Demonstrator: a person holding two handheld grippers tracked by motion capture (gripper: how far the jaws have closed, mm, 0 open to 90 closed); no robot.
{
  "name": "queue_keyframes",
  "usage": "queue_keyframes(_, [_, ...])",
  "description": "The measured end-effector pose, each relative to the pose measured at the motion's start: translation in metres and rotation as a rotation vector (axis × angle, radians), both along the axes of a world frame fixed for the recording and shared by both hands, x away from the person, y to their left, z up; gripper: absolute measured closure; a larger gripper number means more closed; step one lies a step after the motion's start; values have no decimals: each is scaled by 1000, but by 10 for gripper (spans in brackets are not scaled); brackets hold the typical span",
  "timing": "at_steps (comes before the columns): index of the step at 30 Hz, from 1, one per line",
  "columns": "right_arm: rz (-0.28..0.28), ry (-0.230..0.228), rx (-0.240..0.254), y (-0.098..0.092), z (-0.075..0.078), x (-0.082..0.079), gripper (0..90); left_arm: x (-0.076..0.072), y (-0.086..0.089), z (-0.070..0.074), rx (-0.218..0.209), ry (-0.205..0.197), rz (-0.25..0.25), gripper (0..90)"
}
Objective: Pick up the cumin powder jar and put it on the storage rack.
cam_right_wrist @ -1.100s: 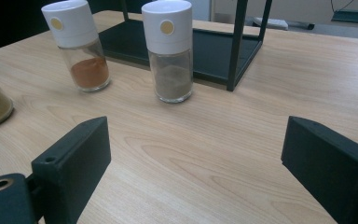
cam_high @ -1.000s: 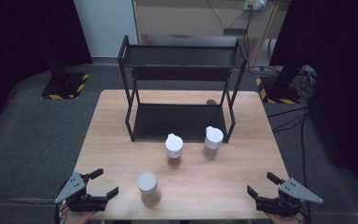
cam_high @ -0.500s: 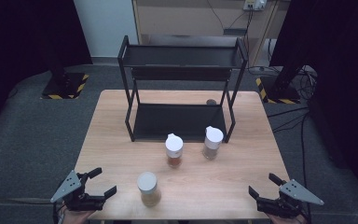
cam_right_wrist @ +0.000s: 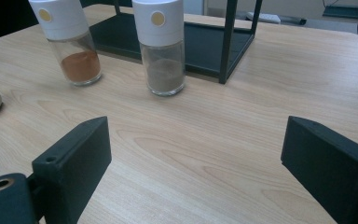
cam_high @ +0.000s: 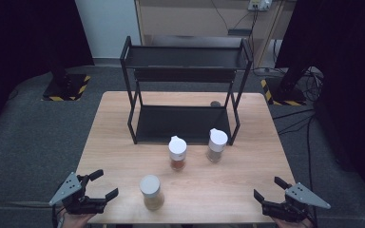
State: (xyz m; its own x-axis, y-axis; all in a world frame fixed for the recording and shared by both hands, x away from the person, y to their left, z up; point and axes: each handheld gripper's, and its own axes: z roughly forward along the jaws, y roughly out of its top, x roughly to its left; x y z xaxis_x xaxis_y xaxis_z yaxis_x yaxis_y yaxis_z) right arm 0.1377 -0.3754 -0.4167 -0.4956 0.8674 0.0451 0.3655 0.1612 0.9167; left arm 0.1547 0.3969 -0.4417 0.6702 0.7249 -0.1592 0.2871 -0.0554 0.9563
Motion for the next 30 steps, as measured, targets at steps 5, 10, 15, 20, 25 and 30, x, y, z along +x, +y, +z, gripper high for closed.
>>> queue_keyframes(5, [0, 2, 1, 0, 0, 0, 85, 0, 0, 12, -11, 16, 0, 40])
queue_keyframes(10, [-1, 2, 3, -1, 0, 0, 84, 3, 0, 27, -16, 24, -18, 36])
queue_keyframes(15, [-1, 3, 4, -1, 0, 0, 84, 6, -4, 43, 19, 42, -35, 19])
queue_keyframes(20, [-2, 1, 7, -1, -1, 0, 85, 8, -5, 55, 33, 62, -47, 20])
queue_keyframes(25, [-2, 2, 6, -1, -1, 0, 85, 9, -7, 63, 35, 68, -61, 19])
queue_keyframes(30, [-3, 4, 6, -1, 0, 0, 85, 11, -13, 69, 35, 87, -75, 19])
